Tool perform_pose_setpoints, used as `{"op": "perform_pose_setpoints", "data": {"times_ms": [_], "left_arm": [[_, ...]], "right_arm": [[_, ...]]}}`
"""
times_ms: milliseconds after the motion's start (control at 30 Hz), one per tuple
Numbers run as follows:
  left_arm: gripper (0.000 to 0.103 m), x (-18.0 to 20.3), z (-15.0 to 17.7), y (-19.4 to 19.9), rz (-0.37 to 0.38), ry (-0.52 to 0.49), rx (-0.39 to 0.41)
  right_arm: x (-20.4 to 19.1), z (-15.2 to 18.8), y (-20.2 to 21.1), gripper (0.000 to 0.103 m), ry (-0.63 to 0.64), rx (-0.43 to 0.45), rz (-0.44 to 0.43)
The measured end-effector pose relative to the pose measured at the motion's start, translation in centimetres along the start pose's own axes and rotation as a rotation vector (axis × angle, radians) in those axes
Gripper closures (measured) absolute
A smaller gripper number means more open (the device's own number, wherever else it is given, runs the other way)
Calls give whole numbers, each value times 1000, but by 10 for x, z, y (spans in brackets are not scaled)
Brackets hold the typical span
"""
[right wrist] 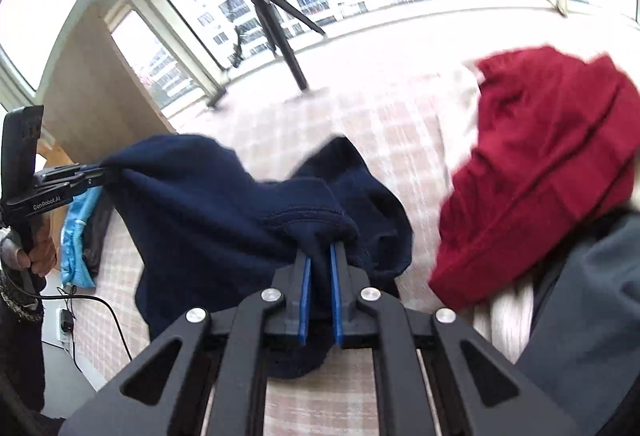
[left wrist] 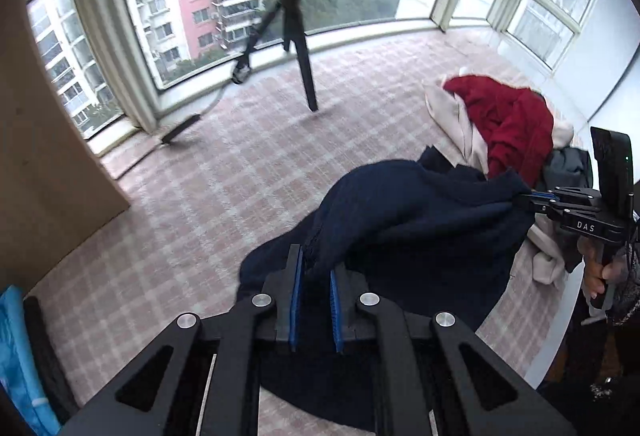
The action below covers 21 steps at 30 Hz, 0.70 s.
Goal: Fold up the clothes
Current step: 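Pull the navy garment out of the pile with the right gripper, then grasp the navy garment with the left gripper while the right gripper holds it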
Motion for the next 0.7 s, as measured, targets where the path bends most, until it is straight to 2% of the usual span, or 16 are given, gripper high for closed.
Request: {"op": "perform_pose_setpoints", "data": {"times_ms": [67,167,233,267,300,333,367,400,433,533,567,600,667,700], "left_arm": [[93,-15,12,53,-80,53,66],[94,-35,55,119,-197,121,125],[92,-43,104,134,-222,164,82],[88,-47,129,137,-235,184,48],[80,-49,153,130,-248,200,-9],[77,-51,176,122,-265,219,-68],[76,-54,194,114,-280,243,-126],[76,-58,208,105,-278,271,-168],[76,-62,215,97,-258,296,-189],[73,-67,206,74,-180,312,-168],[63,-65,194,66,-161,287,-156],[48,-61,178,57,-140,252,-143],[33,-53,139,36,-96,164,-114],[30,-47,119,23,-76,112,-102]], "right_arm": [[-40,-9,22,99,86,47,-60],[-99,-6,45,99,229,66,-149],[-127,16,37,98,327,-13,-159],[-134,30,28,96,364,-51,-132],[-134,41,19,89,388,-69,-90],[-125,46,10,75,388,-74,-38],[-116,51,1,67,387,-80,15],[-107,56,-8,52,387,-85,67],[-97,60,-16,49,377,-93,109],[-52,55,-33,48,257,-147,143],[-38,54,-38,48,217,-164,148],[-28,54,-41,48,179,-180,131],[-14,56,-47,47,134,-196,106],[-13,58,-50,47,138,-196,111]]}}
Point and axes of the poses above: each gripper's, at about its wrist camera, not at the fingertips, and y roughly against the way its jaws point, x to its right, z to its underside, the point moved 2 cm from there along -y, roughly the way its jaws point, and after that the axes turned 15 degrees about -y, right-handed, at the moved point
